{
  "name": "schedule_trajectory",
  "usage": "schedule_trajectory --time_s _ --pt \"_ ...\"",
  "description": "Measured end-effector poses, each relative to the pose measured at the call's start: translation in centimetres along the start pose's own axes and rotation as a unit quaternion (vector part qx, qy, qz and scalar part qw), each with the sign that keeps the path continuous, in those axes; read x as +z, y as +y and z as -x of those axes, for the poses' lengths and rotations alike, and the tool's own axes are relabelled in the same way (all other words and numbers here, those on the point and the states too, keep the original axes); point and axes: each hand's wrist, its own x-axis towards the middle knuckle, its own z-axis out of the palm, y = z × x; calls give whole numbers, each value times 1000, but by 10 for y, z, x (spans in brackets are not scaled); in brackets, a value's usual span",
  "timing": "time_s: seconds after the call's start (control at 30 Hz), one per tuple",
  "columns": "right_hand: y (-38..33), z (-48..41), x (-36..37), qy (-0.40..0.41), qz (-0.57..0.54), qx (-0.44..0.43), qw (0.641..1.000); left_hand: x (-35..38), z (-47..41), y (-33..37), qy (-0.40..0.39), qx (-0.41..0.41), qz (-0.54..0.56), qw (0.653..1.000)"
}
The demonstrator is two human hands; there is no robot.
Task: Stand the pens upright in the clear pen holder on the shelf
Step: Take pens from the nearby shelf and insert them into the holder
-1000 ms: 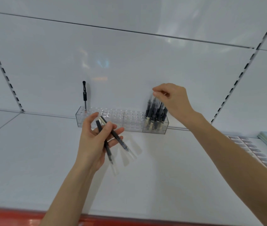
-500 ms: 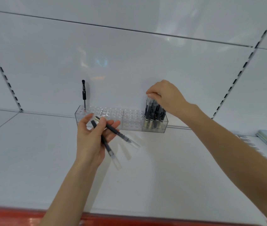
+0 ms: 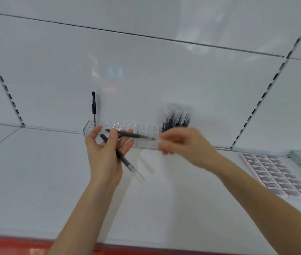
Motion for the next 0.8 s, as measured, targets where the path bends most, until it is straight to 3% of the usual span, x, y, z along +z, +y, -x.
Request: schedule_trajectory --time_s 0.1,0.3,0.5,0.8 --pt "-2 -20 -29 105 -33 -3 994 -3 -2 0 3 -35 -6 999" --pt "-7 -70 -59 190 129 -56 972 -14 0 -2 -6 -66 -74 995" --pt "-5 -97 -55 177 203 -77 960 -20 3 1 -13 -19 -145 989" --pt "-6 -102 -49 187 217 -118 951 -25 3 1 1 -21 -129 991"
